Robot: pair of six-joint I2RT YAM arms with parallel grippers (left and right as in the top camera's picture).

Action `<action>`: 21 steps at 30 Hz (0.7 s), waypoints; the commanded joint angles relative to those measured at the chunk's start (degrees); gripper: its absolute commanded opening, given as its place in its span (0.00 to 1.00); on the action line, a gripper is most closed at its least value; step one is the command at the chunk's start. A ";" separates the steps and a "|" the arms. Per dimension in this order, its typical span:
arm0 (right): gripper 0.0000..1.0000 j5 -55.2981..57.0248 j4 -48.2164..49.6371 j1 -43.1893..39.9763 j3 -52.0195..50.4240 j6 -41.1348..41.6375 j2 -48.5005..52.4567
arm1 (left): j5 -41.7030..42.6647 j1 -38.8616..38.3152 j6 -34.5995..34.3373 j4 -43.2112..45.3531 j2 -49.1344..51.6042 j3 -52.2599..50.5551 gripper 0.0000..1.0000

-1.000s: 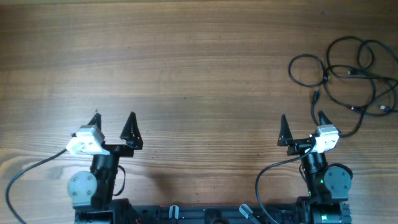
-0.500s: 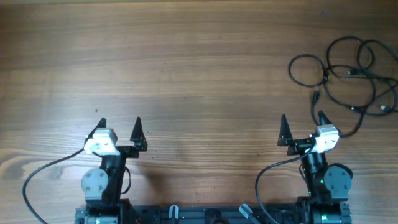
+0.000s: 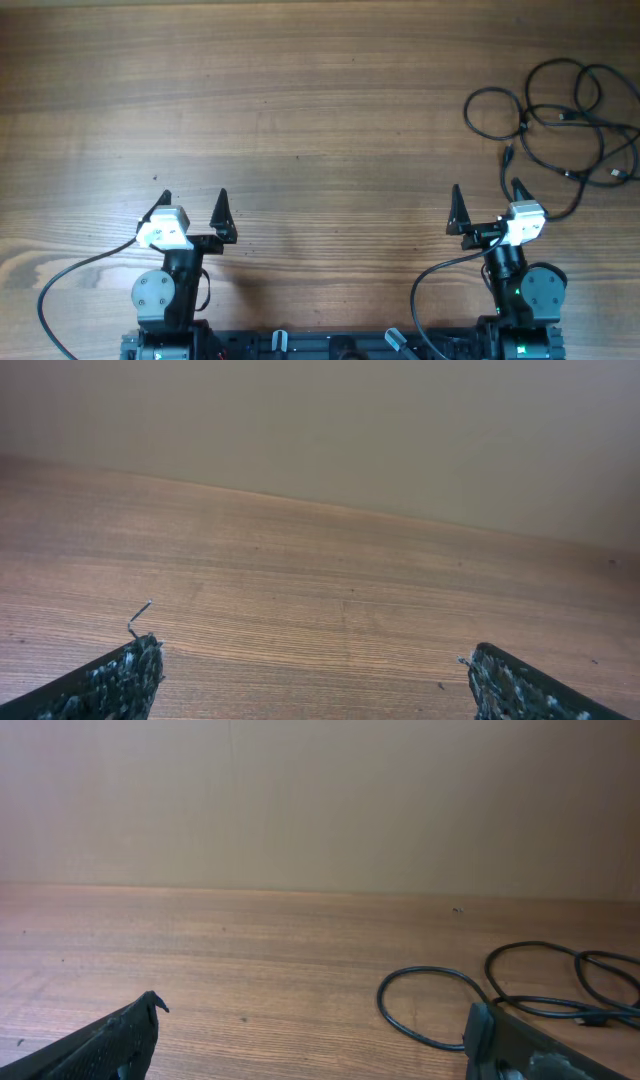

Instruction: Untangle cables

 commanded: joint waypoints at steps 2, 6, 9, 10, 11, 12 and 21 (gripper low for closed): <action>1.00 -0.87 0.17 0.22 -0.07 -0.35 -0.50 | -0.15 -0.42 1.33 0.13 -0.68 -0.52 1.00; 1.00 -0.87 0.17 0.22 -0.07 -0.35 -0.50 | -0.15 -0.42 1.33 0.13 -0.68 -0.52 1.00; 1.00 -0.87 0.17 0.22 -0.07 -0.33 -0.50 | -0.15 -0.42 1.33 0.13 -0.68 -0.52 1.00; 1.00 -0.87 0.17 0.22 -0.07 -0.33 -0.50 | -0.17 -0.42 1.33 0.11 -0.59 -0.52 1.00; 1.00 -0.87 0.17 0.22 -0.07 -0.35 -0.50 | -0.15 -0.42 1.33 0.11 -0.33 -0.52 1.00; 1.00 -0.87 0.17 0.22 -0.07 -0.35 -0.50 | -0.15 -0.42 1.33 0.13 -0.24 -0.52 1.00; 1.00 -0.87 0.17 0.22 -0.07 -0.33 -0.50 | -0.15 -0.42 1.33 0.13 -0.17 -0.52 1.00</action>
